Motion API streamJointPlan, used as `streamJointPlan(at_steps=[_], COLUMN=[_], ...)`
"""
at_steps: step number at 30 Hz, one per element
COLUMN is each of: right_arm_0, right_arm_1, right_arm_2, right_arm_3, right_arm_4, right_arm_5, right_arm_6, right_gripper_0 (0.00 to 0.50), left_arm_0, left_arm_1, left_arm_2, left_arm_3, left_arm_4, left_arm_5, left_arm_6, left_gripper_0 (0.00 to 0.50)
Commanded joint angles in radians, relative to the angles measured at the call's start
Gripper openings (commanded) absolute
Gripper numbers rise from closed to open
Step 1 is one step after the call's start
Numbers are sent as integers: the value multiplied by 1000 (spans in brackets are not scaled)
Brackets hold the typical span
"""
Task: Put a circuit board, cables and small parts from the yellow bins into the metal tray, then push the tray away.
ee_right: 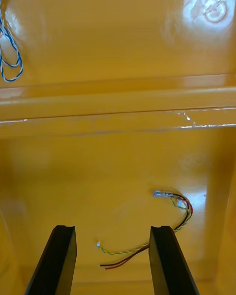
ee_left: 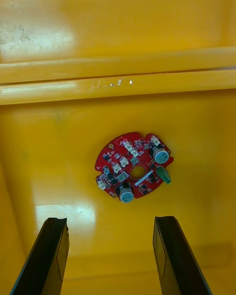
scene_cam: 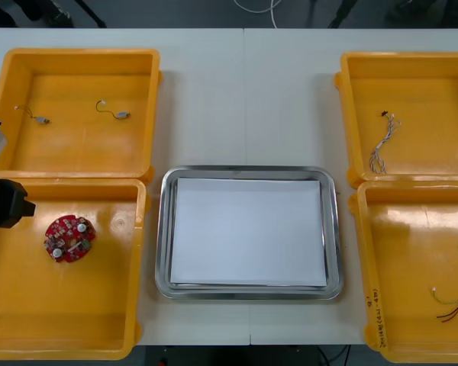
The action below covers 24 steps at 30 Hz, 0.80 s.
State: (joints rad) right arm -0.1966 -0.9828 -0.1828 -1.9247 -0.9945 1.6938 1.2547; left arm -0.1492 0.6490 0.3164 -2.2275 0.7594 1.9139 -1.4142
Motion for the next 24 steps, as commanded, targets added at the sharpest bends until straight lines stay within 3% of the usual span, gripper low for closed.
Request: streamJointPlan(at_steps=[1, 9, 24], right_arm_0=[-9, 23, 129], right_arm_1=[-4, -4, -8], right_arm_2=[-21, -21, -52], right_arm_3=[-36, -34, -34], right_arm_4=[28, 34, 2], right_arm_5=[-11, -17, -86], right_arm_6=[-34, -46, -70], right_gripper_0=[428, 430, 428], left_arm_0=[19, 8, -1], left_arm_1=[34, 35, 35], left_arm_2=[9, 7, -69], left_arm_3=[-20, -21, -26], left_arm_4=[9, 12, 14], left_arm_5=[6, 6, 6], left_arm_6=[-77, -37, 265], left_gripper_0=[500, 500, 500])
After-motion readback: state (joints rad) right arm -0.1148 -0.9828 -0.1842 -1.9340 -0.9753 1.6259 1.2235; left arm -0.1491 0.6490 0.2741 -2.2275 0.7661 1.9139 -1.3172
